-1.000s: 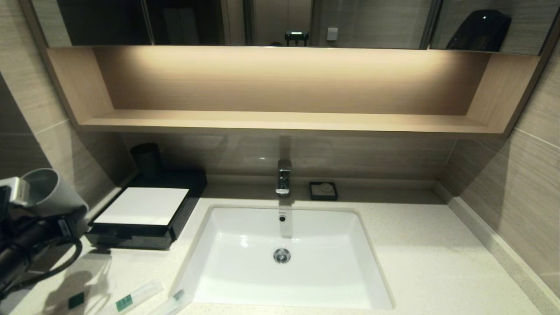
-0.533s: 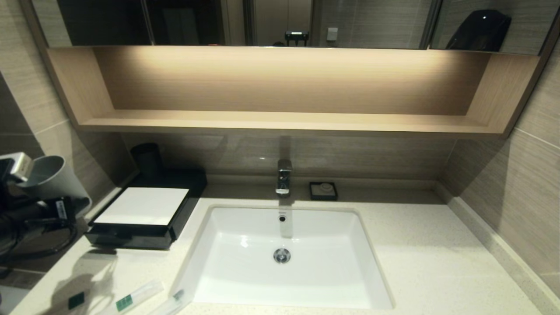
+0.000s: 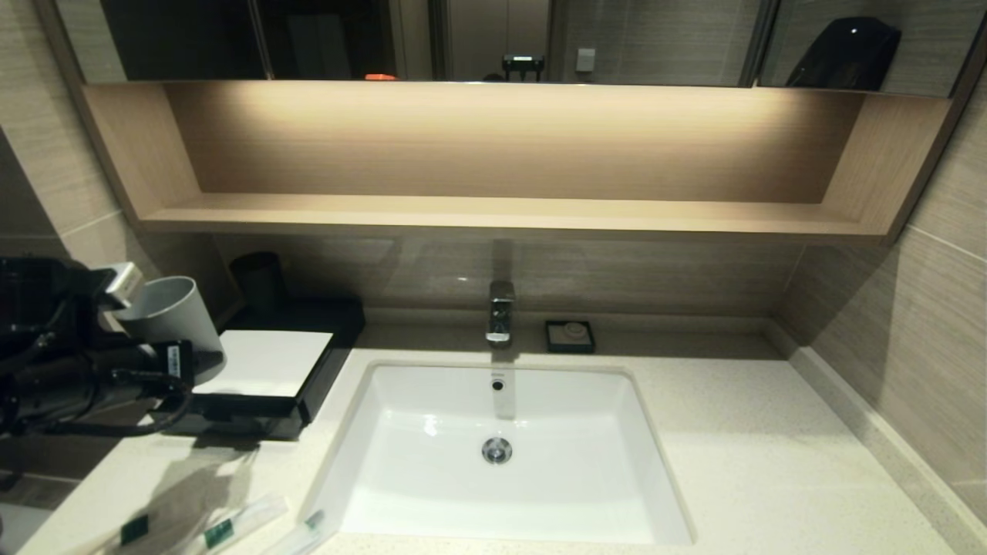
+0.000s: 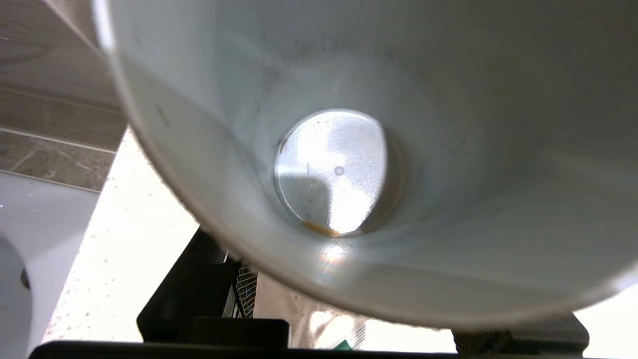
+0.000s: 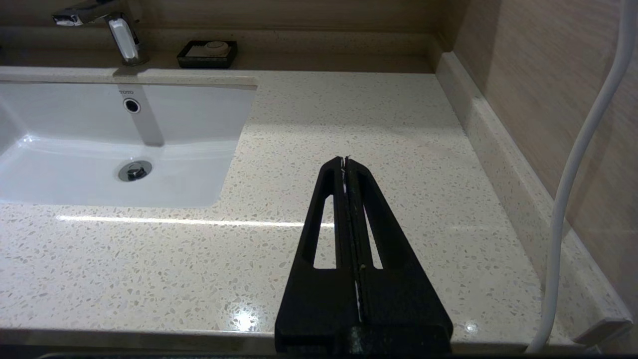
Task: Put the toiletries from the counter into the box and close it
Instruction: Place the cup on the storage box
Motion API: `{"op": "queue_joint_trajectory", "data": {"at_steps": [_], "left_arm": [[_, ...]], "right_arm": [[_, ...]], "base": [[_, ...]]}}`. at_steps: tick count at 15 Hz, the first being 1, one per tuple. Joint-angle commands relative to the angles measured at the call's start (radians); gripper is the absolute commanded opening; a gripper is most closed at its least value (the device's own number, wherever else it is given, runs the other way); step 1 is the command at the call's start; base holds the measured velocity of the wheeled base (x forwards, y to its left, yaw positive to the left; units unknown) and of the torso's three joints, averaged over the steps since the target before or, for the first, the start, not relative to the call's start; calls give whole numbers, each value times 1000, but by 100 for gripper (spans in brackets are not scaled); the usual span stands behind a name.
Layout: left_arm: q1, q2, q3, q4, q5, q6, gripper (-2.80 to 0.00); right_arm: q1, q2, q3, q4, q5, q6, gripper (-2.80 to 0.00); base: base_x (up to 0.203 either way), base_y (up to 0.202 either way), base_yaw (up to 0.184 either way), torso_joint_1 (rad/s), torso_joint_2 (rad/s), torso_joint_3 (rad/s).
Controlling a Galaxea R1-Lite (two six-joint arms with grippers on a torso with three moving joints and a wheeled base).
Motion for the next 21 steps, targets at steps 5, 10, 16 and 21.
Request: {"op": "queue_joint_trajectory", "data": {"at_steps": [5, 10, 16, 21], "left_arm": [[-12, 130, -102, 3, 5, 1, -280], [-12, 212, -156, -3, 5, 2, -280], [-12, 280, -208, -7, 5, 4, -280], [-13, 319, -253, -5, 5, 4, -280]], "right_arm": [[0, 0, 0, 0, 0, 0, -280], [0, 0, 0, 0, 0, 0, -280], [0, 0, 0, 0, 0, 0, -280], [0, 0, 0, 0, 0, 0, -280]], "base": [[0, 0, 0, 0, 0, 0], [0, 0, 0, 0, 0, 0], [0, 0, 0, 0, 0, 0], [0, 0, 0, 0, 0, 0]]}}
